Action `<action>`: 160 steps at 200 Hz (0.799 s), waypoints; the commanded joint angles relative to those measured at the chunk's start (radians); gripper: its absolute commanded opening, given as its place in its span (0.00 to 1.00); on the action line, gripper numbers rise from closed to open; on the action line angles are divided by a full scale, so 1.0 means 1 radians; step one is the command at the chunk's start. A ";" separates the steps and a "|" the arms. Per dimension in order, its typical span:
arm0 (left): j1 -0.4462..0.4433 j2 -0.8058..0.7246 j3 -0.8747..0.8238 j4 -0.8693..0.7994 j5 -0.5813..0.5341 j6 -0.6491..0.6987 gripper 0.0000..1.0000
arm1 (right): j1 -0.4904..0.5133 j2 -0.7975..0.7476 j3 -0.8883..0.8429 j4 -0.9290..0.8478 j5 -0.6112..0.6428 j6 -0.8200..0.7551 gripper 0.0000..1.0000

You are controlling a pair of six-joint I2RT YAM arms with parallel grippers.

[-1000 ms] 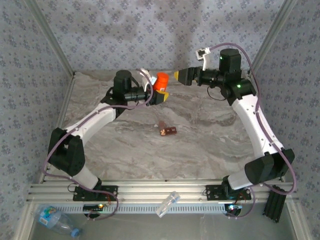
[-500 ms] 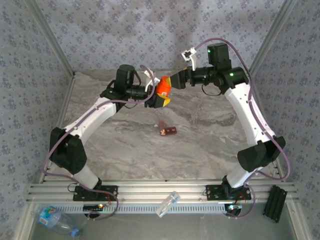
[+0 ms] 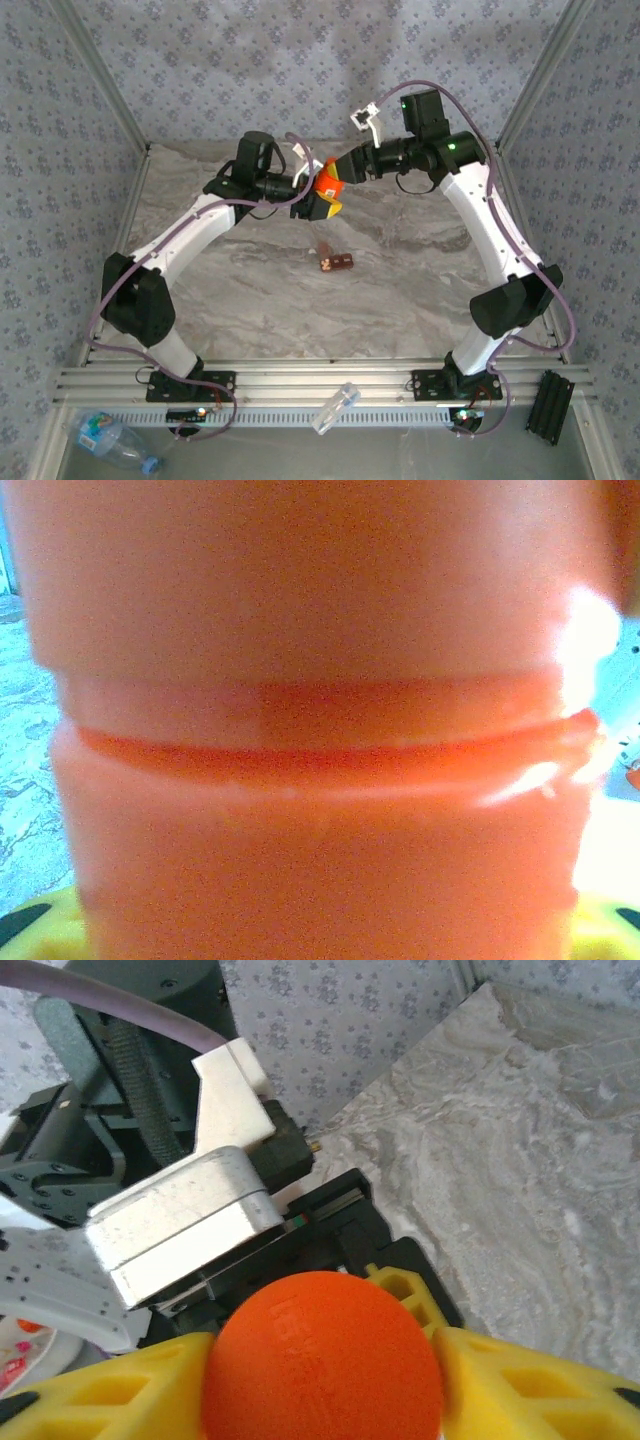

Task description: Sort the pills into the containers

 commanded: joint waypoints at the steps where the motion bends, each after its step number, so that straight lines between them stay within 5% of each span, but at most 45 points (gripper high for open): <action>1: -0.005 -0.003 0.046 0.008 0.033 0.023 0.00 | 0.000 -0.004 -0.004 0.002 -0.014 0.002 0.46; 37: -0.016 -0.022 0.010 0.096 -0.071 -0.016 0.00 | 0.018 -0.048 -0.160 0.184 0.060 0.172 0.40; 75: -0.067 -0.070 -0.113 0.303 -0.359 -0.058 0.00 | 0.076 -0.059 -0.259 0.330 0.272 0.402 0.41; 123: -0.093 -0.078 -0.188 0.463 -0.489 -0.118 0.00 | 0.123 -0.042 -0.267 0.382 0.391 0.502 0.41; 143: -0.093 -0.075 -0.187 0.458 -0.494 -0.118 0.00 | 0.105 -0.052 -0.269 0.385 0.363 0.505 0.49; 160: -0.086 -0.074 -0.180 0.445 -0.492 -0.117 0.00 | 0.066 -0.090 -0.291 0.415 0.329 0.505 0.65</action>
